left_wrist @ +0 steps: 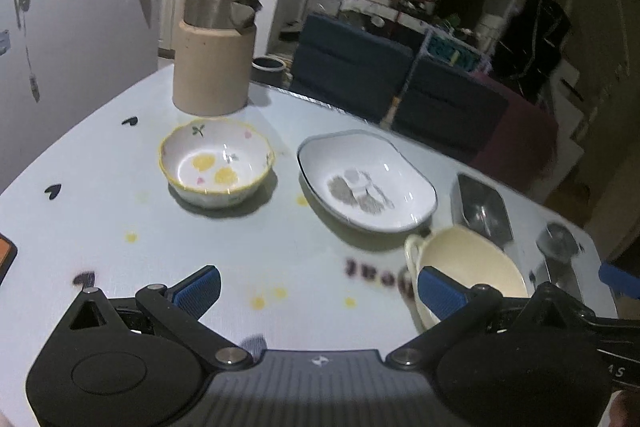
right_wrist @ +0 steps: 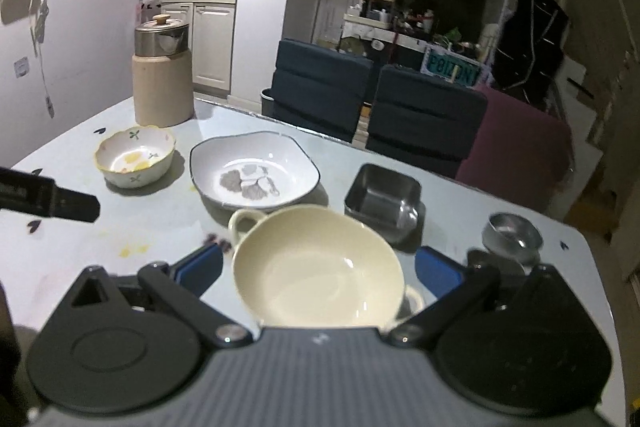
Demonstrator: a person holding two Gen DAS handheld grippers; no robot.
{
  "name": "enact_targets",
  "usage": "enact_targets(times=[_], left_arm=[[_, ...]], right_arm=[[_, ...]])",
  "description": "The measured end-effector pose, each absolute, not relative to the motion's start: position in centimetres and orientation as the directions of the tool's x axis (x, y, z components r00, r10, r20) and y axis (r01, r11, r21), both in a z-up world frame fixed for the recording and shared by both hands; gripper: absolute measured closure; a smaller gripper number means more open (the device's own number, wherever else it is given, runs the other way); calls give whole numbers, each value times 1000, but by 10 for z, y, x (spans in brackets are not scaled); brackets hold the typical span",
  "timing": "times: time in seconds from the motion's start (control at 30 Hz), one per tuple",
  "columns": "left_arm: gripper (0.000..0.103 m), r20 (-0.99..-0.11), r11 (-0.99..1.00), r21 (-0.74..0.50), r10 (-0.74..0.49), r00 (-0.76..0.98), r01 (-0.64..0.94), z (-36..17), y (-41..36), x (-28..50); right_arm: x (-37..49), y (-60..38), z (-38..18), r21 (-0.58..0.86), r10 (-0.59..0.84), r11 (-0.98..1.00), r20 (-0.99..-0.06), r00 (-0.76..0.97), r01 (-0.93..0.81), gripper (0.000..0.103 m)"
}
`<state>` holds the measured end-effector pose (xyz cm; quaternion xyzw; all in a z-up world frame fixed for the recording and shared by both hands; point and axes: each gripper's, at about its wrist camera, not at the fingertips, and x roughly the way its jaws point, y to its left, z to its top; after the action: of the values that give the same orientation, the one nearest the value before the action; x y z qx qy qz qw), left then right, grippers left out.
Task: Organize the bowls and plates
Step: 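Move both grippers toward the rim of the white ginkgo-leaf plate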
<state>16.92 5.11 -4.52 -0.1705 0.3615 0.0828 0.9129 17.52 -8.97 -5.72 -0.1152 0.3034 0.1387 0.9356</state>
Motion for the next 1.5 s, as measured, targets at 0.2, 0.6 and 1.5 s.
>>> enact_targets(times=[0.2, 0.6, 1.5], left_arm=[[0, -641, 904, -277, 78, 764, -325, -43, 61, 204], [0, -660, 848, -338, 97, 745, -409, -77, 74, 301], [58, -717, 780, -503, -135, 684, -372, -155, 111, 348]], right_arm=[[228, -75, -61, -154, 218, 918, -572, 791, -364, 0], [352, -58, -75, -108, 235, 939, -493, 838, -327, 0], [527, -16, -163, 82, 323, 889, -810, 489, -451, 63]])
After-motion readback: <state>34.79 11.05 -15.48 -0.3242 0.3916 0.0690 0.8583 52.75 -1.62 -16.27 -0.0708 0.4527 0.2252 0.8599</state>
